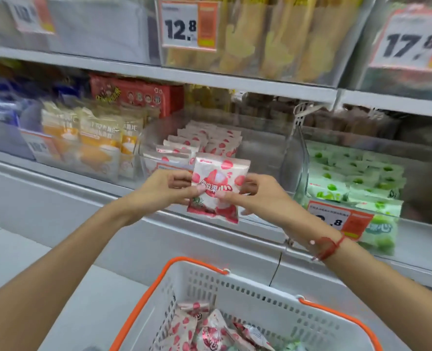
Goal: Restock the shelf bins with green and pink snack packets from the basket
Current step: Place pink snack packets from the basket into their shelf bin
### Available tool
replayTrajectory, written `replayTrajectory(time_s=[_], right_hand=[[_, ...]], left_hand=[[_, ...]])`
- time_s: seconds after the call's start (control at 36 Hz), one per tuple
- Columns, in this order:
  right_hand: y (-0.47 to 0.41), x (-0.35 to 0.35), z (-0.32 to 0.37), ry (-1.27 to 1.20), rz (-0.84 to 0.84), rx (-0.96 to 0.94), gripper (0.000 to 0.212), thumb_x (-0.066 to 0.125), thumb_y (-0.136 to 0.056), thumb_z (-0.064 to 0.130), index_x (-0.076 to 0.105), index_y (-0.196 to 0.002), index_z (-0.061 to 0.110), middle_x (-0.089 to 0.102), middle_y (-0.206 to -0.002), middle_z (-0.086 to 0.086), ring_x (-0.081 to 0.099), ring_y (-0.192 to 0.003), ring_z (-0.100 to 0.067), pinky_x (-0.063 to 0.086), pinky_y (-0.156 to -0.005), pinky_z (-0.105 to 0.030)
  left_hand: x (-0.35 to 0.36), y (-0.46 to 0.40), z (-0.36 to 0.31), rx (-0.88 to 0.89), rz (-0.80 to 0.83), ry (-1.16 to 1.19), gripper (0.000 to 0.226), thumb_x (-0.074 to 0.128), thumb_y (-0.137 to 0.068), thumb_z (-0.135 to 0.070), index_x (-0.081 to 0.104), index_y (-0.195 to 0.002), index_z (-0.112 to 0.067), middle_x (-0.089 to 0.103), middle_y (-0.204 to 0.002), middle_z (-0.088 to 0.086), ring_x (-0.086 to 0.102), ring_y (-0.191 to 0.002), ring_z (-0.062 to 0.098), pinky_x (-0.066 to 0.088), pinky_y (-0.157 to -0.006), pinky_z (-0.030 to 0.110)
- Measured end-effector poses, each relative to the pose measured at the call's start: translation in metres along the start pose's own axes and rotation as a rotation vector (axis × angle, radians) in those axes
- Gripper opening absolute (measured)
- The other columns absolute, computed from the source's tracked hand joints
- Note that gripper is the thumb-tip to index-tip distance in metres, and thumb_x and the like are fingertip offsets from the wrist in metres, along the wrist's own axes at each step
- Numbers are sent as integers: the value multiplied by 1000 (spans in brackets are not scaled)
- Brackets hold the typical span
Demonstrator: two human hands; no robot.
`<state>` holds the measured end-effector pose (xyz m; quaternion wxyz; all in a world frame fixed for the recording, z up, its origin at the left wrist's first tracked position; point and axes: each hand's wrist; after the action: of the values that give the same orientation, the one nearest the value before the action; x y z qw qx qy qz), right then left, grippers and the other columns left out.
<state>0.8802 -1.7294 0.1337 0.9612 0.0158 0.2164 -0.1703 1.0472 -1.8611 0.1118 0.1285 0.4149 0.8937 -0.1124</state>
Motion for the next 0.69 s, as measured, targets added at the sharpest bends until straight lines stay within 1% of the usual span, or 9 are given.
replayTrajectory(time_s=[0.08, 0.14, 0.19, 0.25, 0.31, 0.42, 0.47, 0.58, 0.69], right_hand=[[-16, 1, 17, 17, -122, -96, 20, 78, -76, 26, 72, -92, 16, 75, -85, -3, 70, -80, -15, 55, -61, -23], [-35, -3, 24, -7, -186, -111, 14, 78, -77, 21, 72, -89, 15, 75, -86, -4, 70, -80, -15, 57, -69, -27], [-60, -11, 27, 10, -246, -87, 13, 78, -78, 19, 71, -89, 16, 74, -92, -5, 71, -85, -17, 58, -80, -37], [-87, -18, 25, 86, -298, -30, 12, 76, -78, 19, 67, -86, 17, 73, -98, -6, 69, -90, -20, 57, -84, -42], [-111, -26, 17, 190, -328, 46, 11, 73, -78, 17, 63, -81, 14, 71, -96, -7, 69, -89, -22, 56, -84, -43], [-152, -23, -4, 404, -230, 204, 34, 75, -72, 17, 65, -103, 6, 68, -101, -8, 65, -90, -21, 56, -84, -38], [-164, -15, -13, 457, -185, 234, 35, 77, -74, 20, 63, -104, 7, 66, -102, -8, 63, -92, -21, 54, -83, -33], [-180, -2, -30, 526, -135, 186, 22, 71, -82, 24, 65, -100, 12, 68, -106, -10, 66, -92, -25, 56, -84, -39], [-186, 1, -30, 924, -185, 90, 49, 68, -82, 46, 55, -113, 10, 63, -108, -9, 58, -87, -23, 52, -76, -33]], left_hand=[[-2, -13, -15, 92, -142, 2, 26, 70, -82, -30, 69, -107, -21, 74, -97, -7, 68, -95, 4, 53, -83, 15], [-4, -23, -19, 165, -254, -41, 31, 68, -84, -34, 68, -112, -19, 72, -100, -9, 67, -96, 2, 50, -82, 11], [-10, -37, -13, 193, -405, -225, 31, 65, -86, -43, 68, -109, -24, 69, -104, -11, 63, -101, 5, 50, -85, 19], [-17, -45, -1, 185, -525, -585, 32, 60, -88, -48, 67, -111, -27, 68, -110, -10, 58, -108, 11, 49, -89, 35], [-19, -49, 11, 208, -533, -833, 31, 54, -91, -45, 65, -115, -28, 66, -114, -8, 56, -112, 18, 46, -93, 41], [-19, -55, 29, 268, -561, -845, 27, 52, -94, -37, 64, -116, -27, 64, -114, -6, 49, -114, 19, 39, -98, 41], [-19, -58, 31, 268, -594, -814, 25, 54, -94, -35, 64, -115, -27, 64, -115, -7, 47, -114, 18, 37, -97, 37], [-21, -59, 29, 240, -592, -605, 16, 61, -90, -35, 67, -105, -33, 64, -110, -15, 47, -112, 14, 35, -97, 35], [-23, -60, 32, 253, -595, -565, 14, 62, -88, -38, 67, -100, -35, 64, -107, -17, 47, -109, 12, 37, -99, 40]])
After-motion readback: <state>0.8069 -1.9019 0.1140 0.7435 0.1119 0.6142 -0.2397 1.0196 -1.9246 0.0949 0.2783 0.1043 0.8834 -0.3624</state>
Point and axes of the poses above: each hand's wrist, its own y-axis away from the middle knuckle, its own x-axis out of the palm, z = x × y
